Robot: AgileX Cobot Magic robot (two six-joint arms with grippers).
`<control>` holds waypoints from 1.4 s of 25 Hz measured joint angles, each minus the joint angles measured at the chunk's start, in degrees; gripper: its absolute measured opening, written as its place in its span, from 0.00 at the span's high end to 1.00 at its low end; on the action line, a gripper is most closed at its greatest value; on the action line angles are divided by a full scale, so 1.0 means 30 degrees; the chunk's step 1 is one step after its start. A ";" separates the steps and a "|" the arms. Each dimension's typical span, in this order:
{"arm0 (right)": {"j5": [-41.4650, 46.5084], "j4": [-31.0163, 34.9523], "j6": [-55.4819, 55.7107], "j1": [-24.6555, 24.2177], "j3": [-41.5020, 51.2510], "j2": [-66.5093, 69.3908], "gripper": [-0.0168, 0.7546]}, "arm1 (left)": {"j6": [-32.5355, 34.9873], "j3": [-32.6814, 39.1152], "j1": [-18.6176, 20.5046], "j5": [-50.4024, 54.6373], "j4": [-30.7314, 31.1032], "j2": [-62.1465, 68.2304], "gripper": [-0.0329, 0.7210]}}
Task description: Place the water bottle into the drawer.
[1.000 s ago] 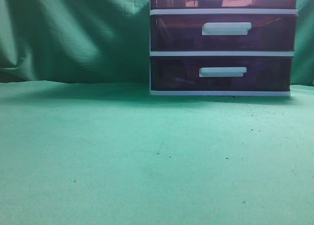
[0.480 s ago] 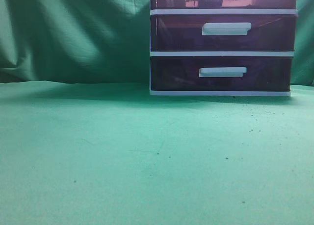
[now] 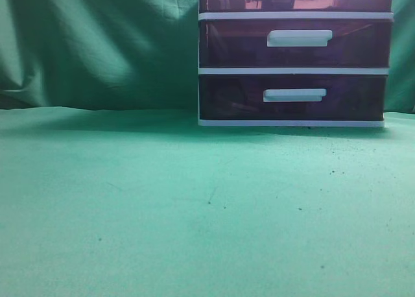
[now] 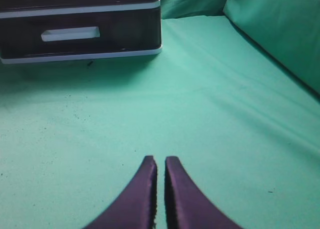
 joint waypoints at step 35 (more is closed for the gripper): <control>0.0000 0.0000 0.0000 0.0000 0.0000 0.0000 0.92 | 1.1673 -0.0034 0.4836 -0.0278 -0.8087 0.0000 0.96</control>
